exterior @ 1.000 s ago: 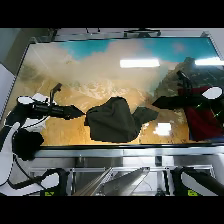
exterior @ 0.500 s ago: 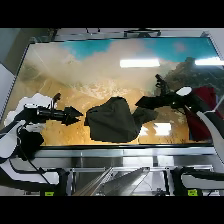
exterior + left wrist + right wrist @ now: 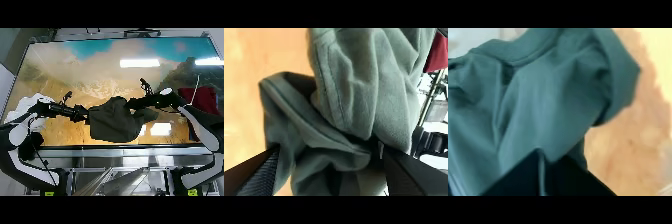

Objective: Fold the shirts.

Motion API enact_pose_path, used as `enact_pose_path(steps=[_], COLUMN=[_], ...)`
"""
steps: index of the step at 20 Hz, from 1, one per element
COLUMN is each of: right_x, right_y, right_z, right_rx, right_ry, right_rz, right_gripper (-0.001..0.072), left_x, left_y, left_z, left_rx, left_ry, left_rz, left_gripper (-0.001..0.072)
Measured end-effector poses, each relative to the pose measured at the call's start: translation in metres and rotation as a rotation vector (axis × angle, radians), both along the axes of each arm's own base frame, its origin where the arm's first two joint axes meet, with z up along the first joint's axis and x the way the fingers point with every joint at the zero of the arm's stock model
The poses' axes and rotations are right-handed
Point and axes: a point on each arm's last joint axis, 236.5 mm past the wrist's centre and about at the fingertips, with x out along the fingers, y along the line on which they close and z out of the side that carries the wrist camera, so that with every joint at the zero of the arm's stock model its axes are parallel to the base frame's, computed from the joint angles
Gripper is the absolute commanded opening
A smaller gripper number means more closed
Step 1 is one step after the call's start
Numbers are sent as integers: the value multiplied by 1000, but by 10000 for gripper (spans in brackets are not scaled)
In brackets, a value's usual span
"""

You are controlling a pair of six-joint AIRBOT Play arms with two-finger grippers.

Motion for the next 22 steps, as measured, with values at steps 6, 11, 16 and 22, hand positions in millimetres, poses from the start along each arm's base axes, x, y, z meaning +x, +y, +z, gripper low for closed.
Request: enact_pose_path(steps=[6, 11, 16, 22], right_x=[36, 25, -6, -28], right_y=[17, 19, 4, -3], right_z=[111, 272, 309, 319], right_rx=[157, 268, 137, 71], right_ry=[-209, -525, -607, -602], right_rz=[41, 110, 143, 163], right_gripper=[19, 19, 19, 19], left_x=[5, 4, 7, 26], left_y=[1, -5, -29, -60], left_z=[13, 17, 7, 2], left_rx=[-24, -29, 17, 42], left_ry=[-9, -9, -47, -116], left_rz=[-28, -42, -72, -25], left_gripper=[699, 699, 699, 680])
